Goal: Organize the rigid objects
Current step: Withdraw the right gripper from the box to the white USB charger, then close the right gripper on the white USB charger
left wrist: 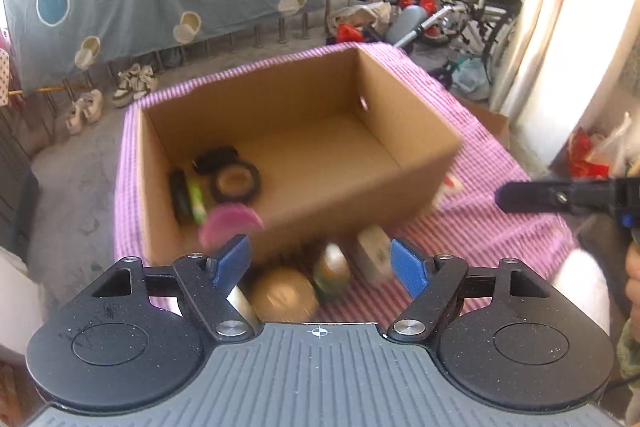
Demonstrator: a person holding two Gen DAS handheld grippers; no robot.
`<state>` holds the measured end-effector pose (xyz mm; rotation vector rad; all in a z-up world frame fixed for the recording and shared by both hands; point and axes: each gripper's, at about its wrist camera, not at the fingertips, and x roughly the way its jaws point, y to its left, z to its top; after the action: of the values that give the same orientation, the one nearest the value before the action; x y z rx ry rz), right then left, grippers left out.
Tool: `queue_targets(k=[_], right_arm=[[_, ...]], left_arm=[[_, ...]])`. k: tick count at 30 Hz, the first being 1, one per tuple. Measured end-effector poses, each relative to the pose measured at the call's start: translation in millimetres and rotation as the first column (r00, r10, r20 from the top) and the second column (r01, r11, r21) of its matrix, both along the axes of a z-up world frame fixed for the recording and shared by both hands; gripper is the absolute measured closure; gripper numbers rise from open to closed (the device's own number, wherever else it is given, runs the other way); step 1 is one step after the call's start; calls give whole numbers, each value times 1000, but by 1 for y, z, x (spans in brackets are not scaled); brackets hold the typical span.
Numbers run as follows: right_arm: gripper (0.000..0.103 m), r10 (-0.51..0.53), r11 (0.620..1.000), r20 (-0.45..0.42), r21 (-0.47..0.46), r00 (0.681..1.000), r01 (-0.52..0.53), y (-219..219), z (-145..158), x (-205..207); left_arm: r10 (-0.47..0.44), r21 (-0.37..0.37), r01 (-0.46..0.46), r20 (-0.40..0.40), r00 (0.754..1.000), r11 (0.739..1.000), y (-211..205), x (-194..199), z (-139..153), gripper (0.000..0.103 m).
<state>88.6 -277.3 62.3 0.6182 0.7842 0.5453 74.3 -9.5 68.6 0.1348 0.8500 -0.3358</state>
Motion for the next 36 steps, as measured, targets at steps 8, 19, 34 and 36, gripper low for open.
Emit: queue_targets(k=[8,19,34,36], right_arm=[[58,-14,998,-105,-57,994,9,2,-36,-10],[58,20,987,-157,-152,987,-44,13,-52,28],[58,65,968,-293,-214,954,-132,61,-84,99],[58,74,962,-305,-228,949,-148,67,-87,103]], left_arm=[[-17,-19,17,29,999,1000,-33,-36,-42,26],[-51,28,48,99,994,998,-74,-33,-84,28],[23,84,-32,113,993,996,-81,-4,-120,50],[28,77,-36,104,994,996,-80,0,-121,56]])
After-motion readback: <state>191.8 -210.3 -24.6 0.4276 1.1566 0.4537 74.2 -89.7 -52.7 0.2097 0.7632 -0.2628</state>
